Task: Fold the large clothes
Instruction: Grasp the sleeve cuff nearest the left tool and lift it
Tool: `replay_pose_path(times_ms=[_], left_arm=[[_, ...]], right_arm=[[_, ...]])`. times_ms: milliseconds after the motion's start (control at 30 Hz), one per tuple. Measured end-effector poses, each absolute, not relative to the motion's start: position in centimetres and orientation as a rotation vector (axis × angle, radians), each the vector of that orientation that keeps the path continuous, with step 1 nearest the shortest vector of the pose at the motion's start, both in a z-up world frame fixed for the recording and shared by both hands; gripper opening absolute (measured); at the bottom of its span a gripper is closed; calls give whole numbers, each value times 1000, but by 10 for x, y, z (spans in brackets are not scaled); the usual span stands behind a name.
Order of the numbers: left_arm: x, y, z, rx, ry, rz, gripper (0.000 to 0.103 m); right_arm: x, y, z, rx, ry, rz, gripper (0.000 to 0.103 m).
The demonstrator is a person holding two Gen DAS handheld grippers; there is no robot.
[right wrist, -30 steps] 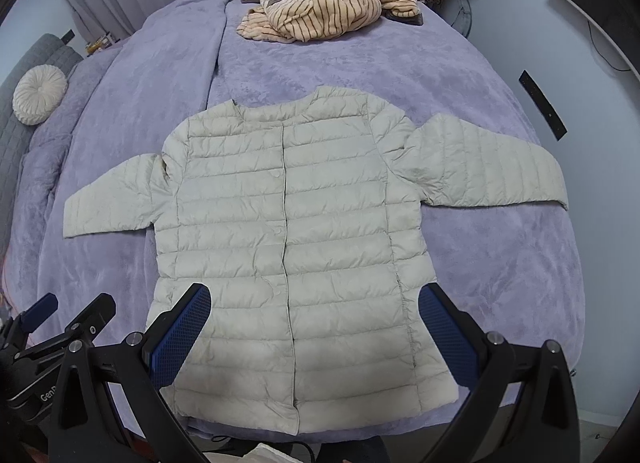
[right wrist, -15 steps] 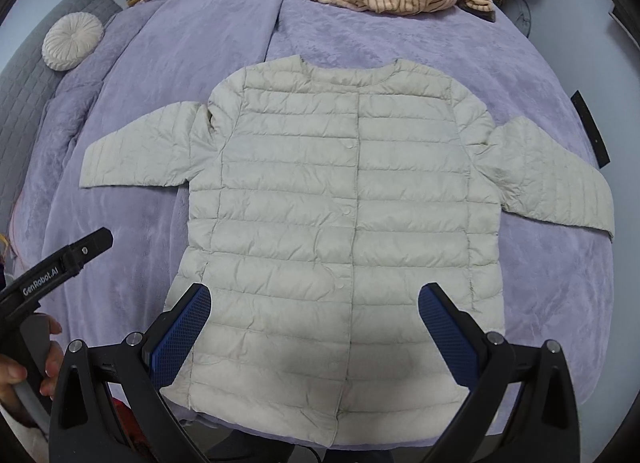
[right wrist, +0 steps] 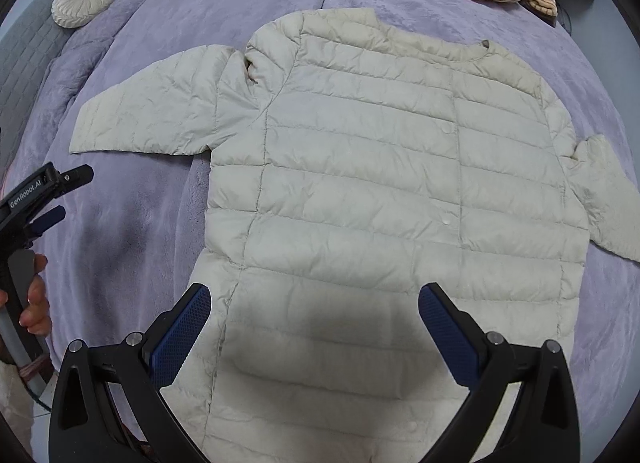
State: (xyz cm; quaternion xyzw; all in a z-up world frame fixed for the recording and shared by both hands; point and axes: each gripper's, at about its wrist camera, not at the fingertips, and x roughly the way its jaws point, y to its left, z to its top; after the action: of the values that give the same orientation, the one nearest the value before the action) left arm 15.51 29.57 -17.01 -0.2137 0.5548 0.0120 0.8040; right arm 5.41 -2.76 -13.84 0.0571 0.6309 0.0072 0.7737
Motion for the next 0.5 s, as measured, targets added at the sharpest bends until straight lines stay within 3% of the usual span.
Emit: replay_pose_path(times_ms=[500], left_arm=[[247,335,-241,-845,1108,-189,103]], right_arm=[[136,0,-170,80,1275,-7,103]])
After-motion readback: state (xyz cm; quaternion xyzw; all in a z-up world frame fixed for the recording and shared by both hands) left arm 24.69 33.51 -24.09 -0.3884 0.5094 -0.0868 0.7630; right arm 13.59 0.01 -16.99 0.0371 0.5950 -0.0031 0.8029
